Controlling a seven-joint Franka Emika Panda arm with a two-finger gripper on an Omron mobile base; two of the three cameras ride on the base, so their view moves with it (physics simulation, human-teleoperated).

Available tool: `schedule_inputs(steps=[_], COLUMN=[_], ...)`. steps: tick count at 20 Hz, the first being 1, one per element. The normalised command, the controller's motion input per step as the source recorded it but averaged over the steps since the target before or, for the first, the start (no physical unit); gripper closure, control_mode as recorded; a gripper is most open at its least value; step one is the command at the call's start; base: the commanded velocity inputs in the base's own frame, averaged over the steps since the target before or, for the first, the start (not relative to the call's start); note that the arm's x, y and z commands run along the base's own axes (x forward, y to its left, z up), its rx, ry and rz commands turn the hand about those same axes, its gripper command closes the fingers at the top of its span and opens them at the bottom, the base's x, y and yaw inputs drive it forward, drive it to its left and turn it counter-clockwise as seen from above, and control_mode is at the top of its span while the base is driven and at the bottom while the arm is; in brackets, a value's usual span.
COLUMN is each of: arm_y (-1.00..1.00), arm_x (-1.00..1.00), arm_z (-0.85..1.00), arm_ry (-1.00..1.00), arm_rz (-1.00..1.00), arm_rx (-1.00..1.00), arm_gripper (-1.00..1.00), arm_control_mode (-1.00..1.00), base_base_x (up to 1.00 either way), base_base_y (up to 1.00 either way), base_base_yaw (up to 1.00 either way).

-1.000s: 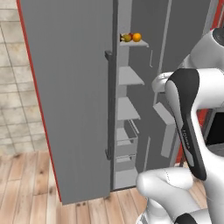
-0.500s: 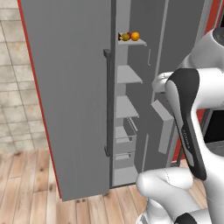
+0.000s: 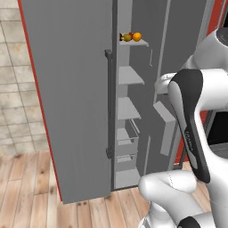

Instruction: Take the oranges from the second highest rack and move them to the highest rack where the bell pepper and steak are located, to maximize freezer space. Close the freezer door after rearranging.

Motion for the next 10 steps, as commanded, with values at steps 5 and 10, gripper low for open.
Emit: schedule_inputs(steps=[5, 10], arm_y=[0.0, -0.63], arm_x=[0.0, -0.15], arm_z=[0.0, 0.0], arm_ry=[0.0, 0.0], arm_rz=[0.0, 0.0], arm_rx=[0.0, 0.01], arm_gripper=[-1.0, -1.0], arm_control_mode=[1.0, -1.0], base_base_x=[-0.23, 0.0], base_base_y=[-0.27, 0.0], base_base_yaw=[0.0, 0.0])
